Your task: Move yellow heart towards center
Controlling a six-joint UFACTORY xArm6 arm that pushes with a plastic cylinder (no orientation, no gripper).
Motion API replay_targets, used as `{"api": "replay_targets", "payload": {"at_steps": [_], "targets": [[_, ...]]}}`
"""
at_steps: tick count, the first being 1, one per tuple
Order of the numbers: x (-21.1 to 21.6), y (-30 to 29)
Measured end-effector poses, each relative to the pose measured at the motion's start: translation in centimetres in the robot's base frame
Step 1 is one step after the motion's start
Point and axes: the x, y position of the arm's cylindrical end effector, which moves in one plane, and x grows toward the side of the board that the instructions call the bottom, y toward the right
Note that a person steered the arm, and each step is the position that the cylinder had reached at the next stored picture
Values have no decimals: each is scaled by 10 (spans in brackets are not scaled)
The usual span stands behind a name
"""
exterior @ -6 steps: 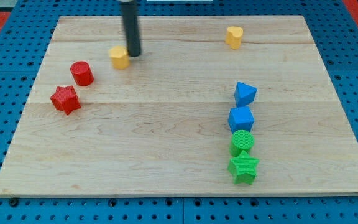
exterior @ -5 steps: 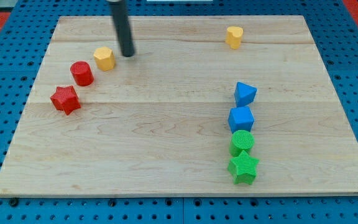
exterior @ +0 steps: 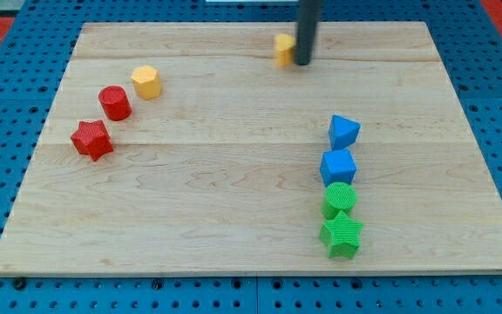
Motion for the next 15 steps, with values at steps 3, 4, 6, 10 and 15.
{"api": "replay_targets", "payload": {"at_steps": [3, 4, 6, 10, 15], "targets": [[-58, -29], [-86, -65], [-32, -97], [-4, -94], [12, -118]]}}
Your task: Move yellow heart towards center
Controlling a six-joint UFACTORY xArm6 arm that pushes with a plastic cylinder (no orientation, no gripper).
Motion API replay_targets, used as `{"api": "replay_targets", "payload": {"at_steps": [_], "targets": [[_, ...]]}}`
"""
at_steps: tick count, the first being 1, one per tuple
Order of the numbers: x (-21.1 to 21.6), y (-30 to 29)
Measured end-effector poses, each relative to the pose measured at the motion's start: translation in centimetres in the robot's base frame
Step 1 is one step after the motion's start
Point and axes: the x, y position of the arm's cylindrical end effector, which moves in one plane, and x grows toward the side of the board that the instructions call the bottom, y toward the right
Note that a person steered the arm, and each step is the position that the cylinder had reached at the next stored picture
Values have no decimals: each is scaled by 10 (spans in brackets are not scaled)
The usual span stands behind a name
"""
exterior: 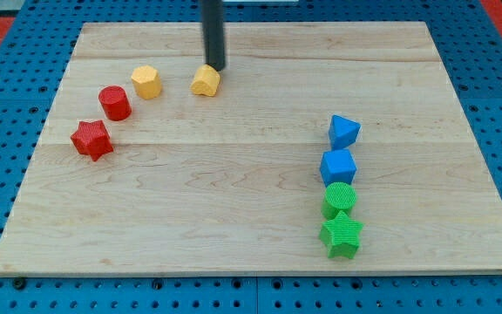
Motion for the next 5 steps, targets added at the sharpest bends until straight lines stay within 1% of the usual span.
{"api": "replay_targets", "payload": {"at_steps": [1, 2, 3, 4, 5], "targets": [[5, -19], [35, -8], [43, -5], [41, -5], [39, 34]]}}
